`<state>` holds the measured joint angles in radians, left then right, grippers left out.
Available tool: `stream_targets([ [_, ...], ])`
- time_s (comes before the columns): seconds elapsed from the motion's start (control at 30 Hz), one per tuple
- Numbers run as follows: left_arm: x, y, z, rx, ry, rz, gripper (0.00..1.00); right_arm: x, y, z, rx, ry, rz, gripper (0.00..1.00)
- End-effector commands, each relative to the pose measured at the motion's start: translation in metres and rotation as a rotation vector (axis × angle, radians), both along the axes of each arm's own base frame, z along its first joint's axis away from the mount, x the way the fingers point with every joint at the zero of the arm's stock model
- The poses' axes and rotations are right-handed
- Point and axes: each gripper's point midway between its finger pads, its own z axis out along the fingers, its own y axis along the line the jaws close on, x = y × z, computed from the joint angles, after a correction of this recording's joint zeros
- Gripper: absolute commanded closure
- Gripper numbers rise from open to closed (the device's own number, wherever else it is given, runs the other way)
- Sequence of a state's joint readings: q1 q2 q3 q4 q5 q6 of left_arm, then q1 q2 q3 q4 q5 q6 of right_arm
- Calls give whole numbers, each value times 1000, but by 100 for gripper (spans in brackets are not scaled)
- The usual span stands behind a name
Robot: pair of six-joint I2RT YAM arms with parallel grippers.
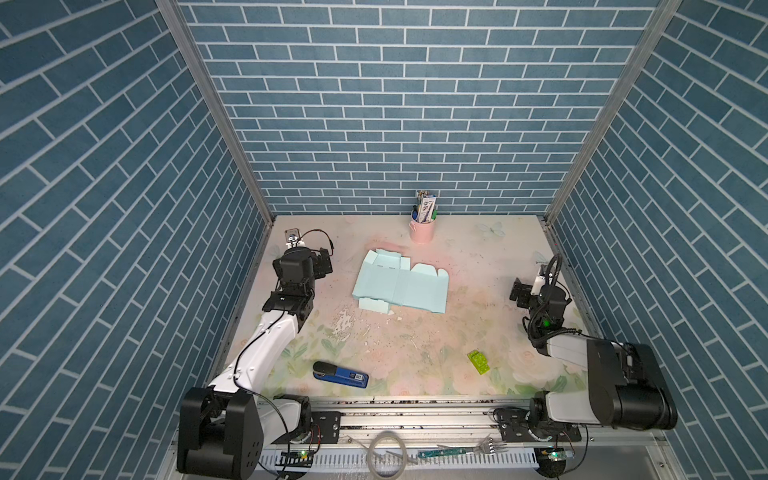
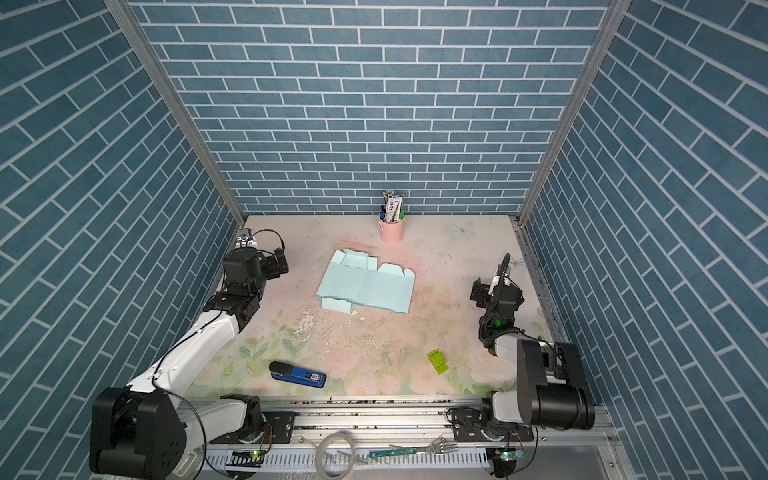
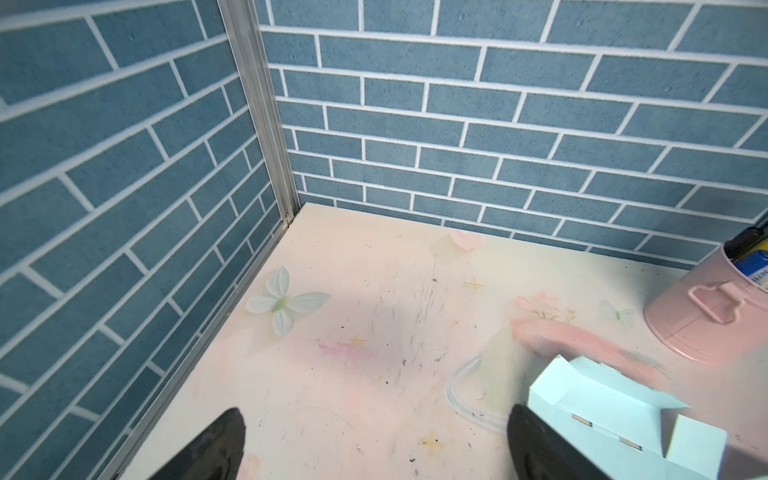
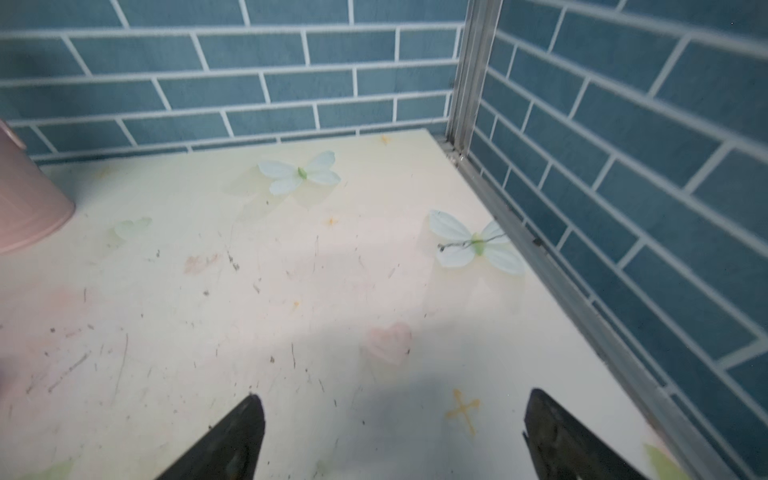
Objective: Fold the paper box
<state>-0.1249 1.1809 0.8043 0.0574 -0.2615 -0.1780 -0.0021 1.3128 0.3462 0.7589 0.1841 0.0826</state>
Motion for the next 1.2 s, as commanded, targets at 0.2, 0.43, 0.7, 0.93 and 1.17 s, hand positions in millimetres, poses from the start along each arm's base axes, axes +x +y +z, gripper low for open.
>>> stream_targets([
  [0.2,8,-32,-27,-104,224,-126,1,-16,0,49,230,0,-117,6],
  [0.43,13,-55,-57,-155,383,-192,0,-4,75,41,290,176,143,11],
  [0.7,15,-88,-94,-282,561,-276,0,-6,169,17,234,379,456,18],
  [0.93,16,-103,-124,-357,682,-303,4,-22,224,2,227,449,621,19],
  [1.17,17,-115,-144,-428,733,-324,14,-33,245,-10,233,488,677,19],
])
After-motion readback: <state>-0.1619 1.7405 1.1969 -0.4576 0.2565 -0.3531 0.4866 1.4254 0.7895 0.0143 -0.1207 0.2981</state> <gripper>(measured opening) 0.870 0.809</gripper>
